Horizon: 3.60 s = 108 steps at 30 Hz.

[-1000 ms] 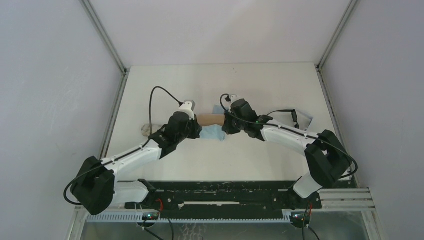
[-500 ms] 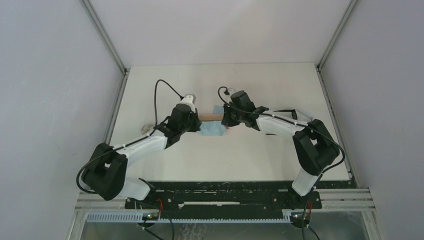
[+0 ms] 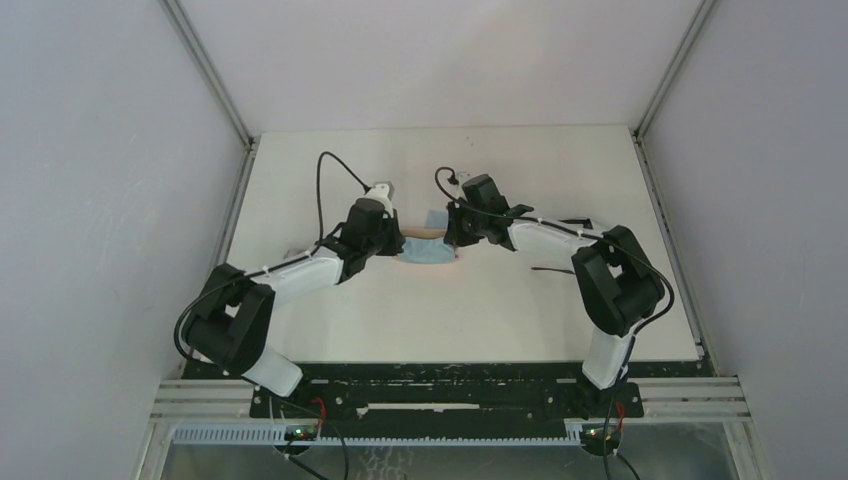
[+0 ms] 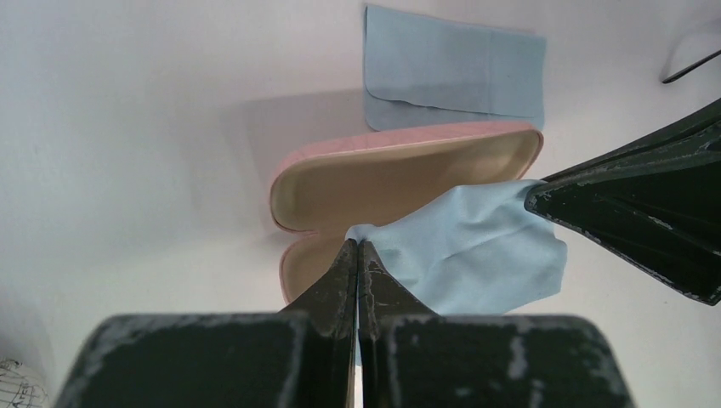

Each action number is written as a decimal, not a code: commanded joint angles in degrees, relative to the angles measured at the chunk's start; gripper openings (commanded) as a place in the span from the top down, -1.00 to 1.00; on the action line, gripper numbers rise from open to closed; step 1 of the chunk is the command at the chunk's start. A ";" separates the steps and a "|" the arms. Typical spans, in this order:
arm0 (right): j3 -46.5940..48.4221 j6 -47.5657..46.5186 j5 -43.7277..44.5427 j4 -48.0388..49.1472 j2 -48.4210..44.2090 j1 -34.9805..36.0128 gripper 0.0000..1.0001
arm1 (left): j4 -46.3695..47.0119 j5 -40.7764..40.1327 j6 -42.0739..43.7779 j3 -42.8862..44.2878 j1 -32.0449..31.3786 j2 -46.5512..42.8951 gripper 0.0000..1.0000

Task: Organize the sunglasses
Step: Place the glasses cleaning cloth in the sunglasses case.

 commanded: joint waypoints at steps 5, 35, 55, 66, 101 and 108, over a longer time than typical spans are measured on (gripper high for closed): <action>3.53 -1.56 -1.76 2.18 2.23 -1.49 1.00 | 3.15 1.95 2.00 4.17 1.04 2.44 1.00; 5.89 -1.95 -1.83 2.22 4.45 -2.95 1.00 | 3.68 1.76 2.72 6.32 2.18 5.92 1.00; 5.90 -2.41 -2.13 1.39 4.42 -3.17 1.00 | 4.90 1.48 2.45 5.17 3.94 4.10 1.00; 5.90 -2.48 -1.85 1.52 4.68 -3.44 1.00 | 5.04 3.01 2.23 5.95 4.48 5.58 1.00; 2.35 -2.34 0.84 1.48 -4.20 -3.62 0.24 | 3.71 0.73 0.16 3.29 4.46 2.53 0.28; -0.96 -2.11 3.82 0.67 -8.83 -3.61 0.16 | 2.69 -1.04 -0.62 0.85 4.46 -3.28 0.08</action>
